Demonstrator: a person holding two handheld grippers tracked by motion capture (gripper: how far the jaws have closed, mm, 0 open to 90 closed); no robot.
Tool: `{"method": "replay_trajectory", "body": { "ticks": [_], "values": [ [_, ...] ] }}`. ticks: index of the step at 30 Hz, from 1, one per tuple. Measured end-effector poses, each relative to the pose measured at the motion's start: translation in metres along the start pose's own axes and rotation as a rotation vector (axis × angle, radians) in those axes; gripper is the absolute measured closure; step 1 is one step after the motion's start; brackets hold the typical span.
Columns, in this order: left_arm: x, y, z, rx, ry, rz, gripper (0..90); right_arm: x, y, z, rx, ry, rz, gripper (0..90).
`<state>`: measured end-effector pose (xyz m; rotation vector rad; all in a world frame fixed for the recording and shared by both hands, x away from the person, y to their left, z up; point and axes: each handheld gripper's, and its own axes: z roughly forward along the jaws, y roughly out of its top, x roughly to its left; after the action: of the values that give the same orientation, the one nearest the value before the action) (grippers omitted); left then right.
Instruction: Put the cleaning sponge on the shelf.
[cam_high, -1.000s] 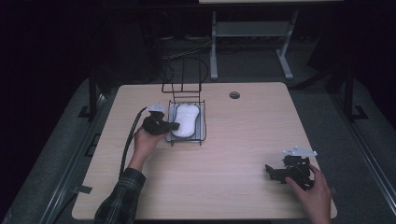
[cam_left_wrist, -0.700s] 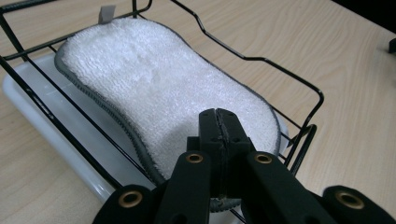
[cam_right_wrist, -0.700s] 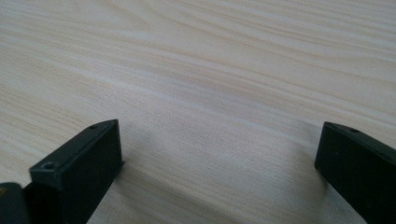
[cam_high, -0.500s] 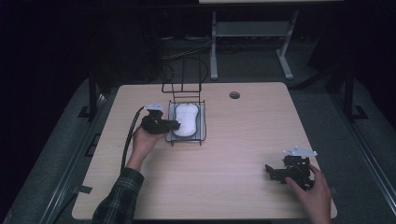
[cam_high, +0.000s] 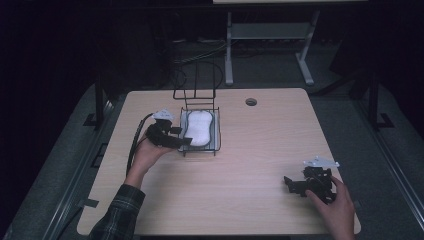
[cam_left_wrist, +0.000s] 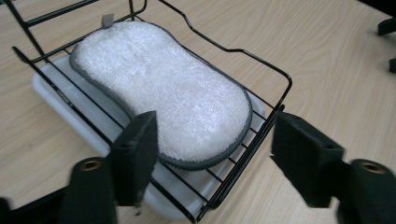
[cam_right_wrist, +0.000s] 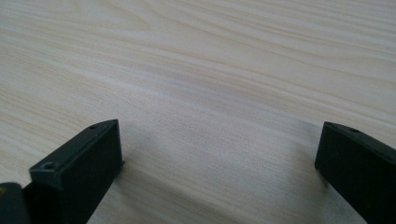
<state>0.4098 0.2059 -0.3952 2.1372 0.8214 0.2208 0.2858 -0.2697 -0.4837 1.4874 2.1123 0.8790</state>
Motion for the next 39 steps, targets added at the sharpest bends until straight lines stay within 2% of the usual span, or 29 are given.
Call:
{"method": "replay_trajectory", "body": {
  "ticks": [1, 4, 7, 14, 19, 22, 39],
  "values": [
    [-0.001, 0.000, -0.002, 0.002, 0.009, 0.008, 24.9, 0.000, 0.000, 0.000, 0.000, 0.000, -0.002, 0.2],
    [-0.004, -0.002, -0.008, -0.006, 0.037, -0.003, 16.8, 0.000, 0.000, 0.000, 0.000, 0.000, -0.002, 0.2],
    [-0.005, -0.006, -0.014, 0.005, 0.054, -0.006, 13.2, 0.000, 0.000, 0.000, 0.000, 0.001, -0.001, 0.2],
    [-0.011, -0.020, -0.031, 0.014, 0.096, -0.011, 12.8, 0.000, 0.000, 0.000, 0.000, 0.001, -0.002, 0.2],
    [-0.016, -0.035, -0.042, 0.022, 0.118, -0.013, 12.9, 0.000, 0.000, 0.000, 0.000, 0.001, -0.002, 0.2],
    [-0.019, -0.046, -0.047, 0.013, 0.131, -0.028, 12.9, 0.000, 0.000, 0.000, 0.000, 0.001, -0.002, 0.2],
    [-0.031, -0.096, -0.068, 0.026, 0.192, -0.033, 13.1, 0.000, 0.000, 0.000, 0.000, 0.001, 0.000, 0.2]
  ]
}}
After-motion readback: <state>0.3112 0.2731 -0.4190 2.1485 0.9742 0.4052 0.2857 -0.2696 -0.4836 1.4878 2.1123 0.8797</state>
